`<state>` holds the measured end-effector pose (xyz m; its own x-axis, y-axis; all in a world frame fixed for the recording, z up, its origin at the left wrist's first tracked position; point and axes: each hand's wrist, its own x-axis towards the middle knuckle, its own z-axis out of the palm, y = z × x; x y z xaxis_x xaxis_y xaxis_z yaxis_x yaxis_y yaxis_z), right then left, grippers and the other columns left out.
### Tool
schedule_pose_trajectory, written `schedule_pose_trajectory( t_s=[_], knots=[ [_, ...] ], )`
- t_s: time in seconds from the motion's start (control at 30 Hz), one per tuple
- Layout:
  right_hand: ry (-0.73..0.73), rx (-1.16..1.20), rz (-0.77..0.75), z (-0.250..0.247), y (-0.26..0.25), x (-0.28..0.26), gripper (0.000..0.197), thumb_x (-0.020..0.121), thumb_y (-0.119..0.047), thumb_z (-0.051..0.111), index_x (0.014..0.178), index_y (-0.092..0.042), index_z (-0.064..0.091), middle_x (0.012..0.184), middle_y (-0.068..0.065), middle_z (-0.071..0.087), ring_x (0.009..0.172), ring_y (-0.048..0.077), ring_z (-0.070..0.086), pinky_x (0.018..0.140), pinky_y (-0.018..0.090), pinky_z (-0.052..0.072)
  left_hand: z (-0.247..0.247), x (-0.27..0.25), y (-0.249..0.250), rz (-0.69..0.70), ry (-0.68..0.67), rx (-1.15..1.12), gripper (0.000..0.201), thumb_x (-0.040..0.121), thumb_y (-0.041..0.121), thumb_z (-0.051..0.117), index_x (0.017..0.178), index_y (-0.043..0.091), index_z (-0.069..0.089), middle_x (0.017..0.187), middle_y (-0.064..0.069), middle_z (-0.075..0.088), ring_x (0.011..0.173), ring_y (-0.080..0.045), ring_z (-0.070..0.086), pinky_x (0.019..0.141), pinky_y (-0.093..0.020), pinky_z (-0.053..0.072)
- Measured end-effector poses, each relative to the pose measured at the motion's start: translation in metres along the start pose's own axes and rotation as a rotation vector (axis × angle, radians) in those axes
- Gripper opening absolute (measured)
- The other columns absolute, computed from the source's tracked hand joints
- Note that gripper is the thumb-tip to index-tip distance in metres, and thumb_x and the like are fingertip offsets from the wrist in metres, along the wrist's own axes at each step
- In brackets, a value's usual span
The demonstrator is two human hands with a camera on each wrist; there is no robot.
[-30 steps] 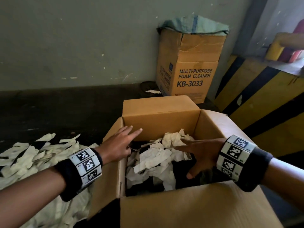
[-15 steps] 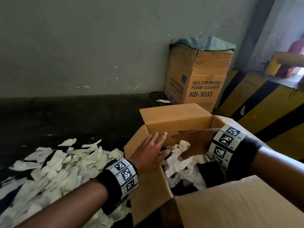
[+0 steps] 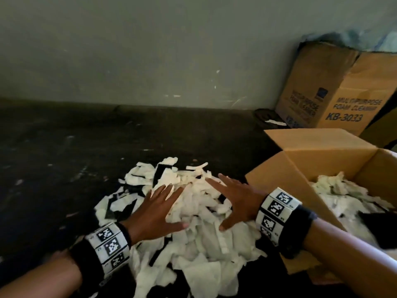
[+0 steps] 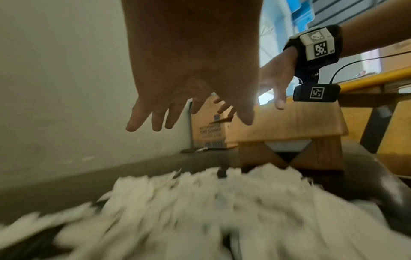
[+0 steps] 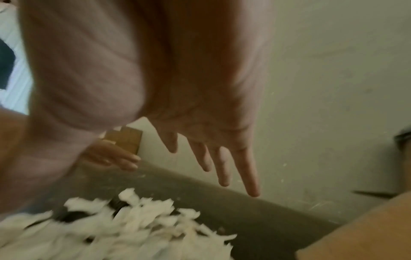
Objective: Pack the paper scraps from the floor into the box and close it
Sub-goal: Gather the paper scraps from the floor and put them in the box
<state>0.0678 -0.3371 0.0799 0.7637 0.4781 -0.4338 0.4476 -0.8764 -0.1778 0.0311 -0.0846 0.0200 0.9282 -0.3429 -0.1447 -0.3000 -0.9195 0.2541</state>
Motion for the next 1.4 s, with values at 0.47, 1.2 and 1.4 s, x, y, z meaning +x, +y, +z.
schedule_pose_trajectory(
  t_s=[0.47, 1.2, 1.4],
  knots=[
    [-0.036, -0.213, -0.04, 0.127, -0.003, 0.069, 0.147, 0.044, -0.079, 0.072, 0.135, -0.044, -0.037, 0.145, 0.005, -0.046, 0.138, 0.036, -0.031, 0.106, 0.074, -0.004, 0.096, -0.037, -0.054, -0.05, -0.117, 0.216, 0.133, 0.048, 0.097, 0.043, 0.151, 0.026, -0.005, 0.156, -0.021, -0.015, 0.143, -0.039, -0.017, 0.102, -0.077, 0.002],
    [0.032, 0.074, -0.188, 0.116, -0.02, 0.121, 0.127, 0.073, -0.026, 0.08, 0.14, -0.049, -0.026, 0.157, 0.017, -0.018, 0.138, 0.039, 0.033, 0.104, 0.049, 0.042, 0.089, 0.007, -0.038, -0.157, -0.027, -0.175, 0.107, 0.087, 0.026, 0.065, 0.136, 0.045, -0.028, 0.152, -0.016, -0.031, 0.106, -0.032, 0.06, 0.077, -0.038, 0.051],
    [0.124, 0.176, -0.171, 0.122, -0.032, 0.118, 0.123, 0.08, -0.012, 0.072, 0.137, -0.049, -0.029, 0.157, 0.019, -0.017, 0.103, 0.034, 0.064, 0.071, 0.035, 0.055, 0.089, 0.011, -0.035, -0.227, 0.043, -0.087, 0.109, 0.085, -0.01, 0.041, 0.124, 0.051, -0.04, 0.153, -0.02, -0.025, 0.077, -0.025, 0.064, 0.061, -0.03, 0.044]
  ],
)
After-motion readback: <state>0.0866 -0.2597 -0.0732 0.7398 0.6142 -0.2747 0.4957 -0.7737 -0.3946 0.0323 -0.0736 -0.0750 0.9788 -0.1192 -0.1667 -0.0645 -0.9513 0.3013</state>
